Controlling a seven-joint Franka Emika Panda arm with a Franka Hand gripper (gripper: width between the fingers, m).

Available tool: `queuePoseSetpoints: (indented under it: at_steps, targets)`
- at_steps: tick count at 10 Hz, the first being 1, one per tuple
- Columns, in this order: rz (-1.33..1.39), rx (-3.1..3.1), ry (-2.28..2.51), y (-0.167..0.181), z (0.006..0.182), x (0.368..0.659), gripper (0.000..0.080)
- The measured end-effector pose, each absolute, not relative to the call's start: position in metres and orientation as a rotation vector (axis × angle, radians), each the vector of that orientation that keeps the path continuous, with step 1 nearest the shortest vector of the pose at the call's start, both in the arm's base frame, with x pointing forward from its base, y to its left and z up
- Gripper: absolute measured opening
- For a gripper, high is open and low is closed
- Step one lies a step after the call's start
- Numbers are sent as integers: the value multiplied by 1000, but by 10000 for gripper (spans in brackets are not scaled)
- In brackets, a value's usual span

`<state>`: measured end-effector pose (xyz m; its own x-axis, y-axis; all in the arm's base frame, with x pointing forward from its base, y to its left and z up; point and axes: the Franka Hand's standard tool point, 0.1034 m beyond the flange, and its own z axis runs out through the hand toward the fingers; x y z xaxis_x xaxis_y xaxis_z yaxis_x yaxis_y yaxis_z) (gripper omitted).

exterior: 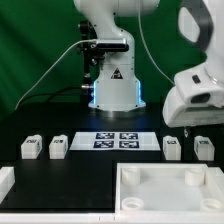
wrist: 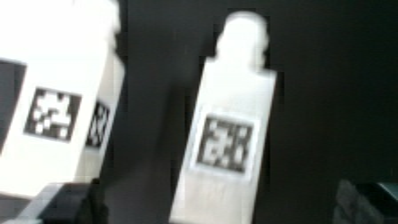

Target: Assemble one leg

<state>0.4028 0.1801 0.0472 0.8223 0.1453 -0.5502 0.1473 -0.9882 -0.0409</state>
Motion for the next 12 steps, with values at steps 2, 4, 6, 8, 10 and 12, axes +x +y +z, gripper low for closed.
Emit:
queuePoseSetpoints:
  at_steps: [2,4,6,8,10,12]
  targets:
    - [-1137,2917,254,179,39,400,649]
    - [-1397,2797,295,180,37,397,649]
    - [-1410,2791,272,183,32,398,649]
    - [-1444,2749,182,187,15,385,649]
    - [-1441,2747,189,188,10,379,649]
    - [-1436,2742,203,189,10,378,649]
